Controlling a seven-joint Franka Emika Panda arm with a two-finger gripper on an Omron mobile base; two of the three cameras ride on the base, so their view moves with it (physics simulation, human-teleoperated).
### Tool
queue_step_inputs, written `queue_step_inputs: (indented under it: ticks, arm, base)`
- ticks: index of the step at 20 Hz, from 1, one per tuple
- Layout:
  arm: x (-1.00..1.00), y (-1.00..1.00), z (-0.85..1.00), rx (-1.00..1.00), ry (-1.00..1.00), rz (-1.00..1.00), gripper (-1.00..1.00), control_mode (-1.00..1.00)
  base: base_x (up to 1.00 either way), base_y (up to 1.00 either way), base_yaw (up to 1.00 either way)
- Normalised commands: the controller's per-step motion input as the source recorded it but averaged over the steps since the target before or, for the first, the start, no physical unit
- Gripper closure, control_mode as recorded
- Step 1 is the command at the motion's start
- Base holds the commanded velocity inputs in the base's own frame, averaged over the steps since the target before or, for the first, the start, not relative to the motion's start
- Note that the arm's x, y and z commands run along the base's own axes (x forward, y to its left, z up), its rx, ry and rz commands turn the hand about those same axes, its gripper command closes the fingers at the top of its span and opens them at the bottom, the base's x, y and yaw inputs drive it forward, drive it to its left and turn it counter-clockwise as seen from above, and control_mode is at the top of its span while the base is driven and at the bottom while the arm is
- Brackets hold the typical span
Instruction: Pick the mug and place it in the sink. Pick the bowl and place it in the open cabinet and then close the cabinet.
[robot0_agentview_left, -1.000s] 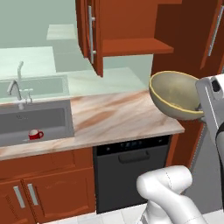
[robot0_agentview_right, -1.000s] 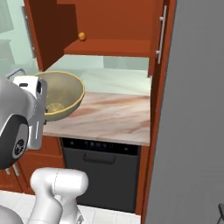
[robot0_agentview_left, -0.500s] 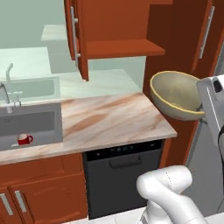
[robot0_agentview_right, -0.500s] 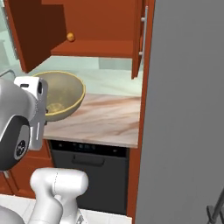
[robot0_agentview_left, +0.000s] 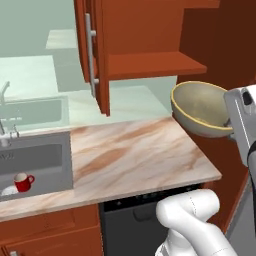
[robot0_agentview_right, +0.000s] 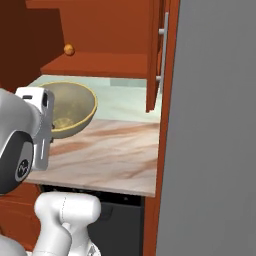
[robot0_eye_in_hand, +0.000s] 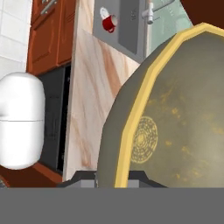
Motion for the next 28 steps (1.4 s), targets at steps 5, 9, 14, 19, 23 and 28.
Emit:
queue_step_inputs:
  ticks: [5, 9, 14, 19, 23, 28]
  arm:
    - [0.00, 0.00, 0.00, 0.00, 0.00, 0.00, 1.00, 1.00]
    - [0.00, 0.00, 0.00, 0.00, 0.00, 0.00, 1.00, 1.00]
    - [0.00, 0.00, 0.00, 0.00, 0.00, 0.00, 1.00, 1.00]
    - [0.00, 0.00, 0.00, 0.00, 0.00, 0.00, 1.00, 1.00]
    - [0.00, 0.00, 0.00, 0.00, 0.00, 0.00, 1.00, 1.00]
    - [0.00, 0.00, 0.00, 0.00, 0.00, 0.00, 1.00, 1.00]
  base:
    - [0.61, 0.23, 0.00]
    - [0.70, 0.13, 0.00]
    - [0.51, 0.15, 0.00]
    - [0.31, 0.01, 0.00]
    - [0.13, 0.00, 0.00]
    - [0.05, 0.00, 0.00]
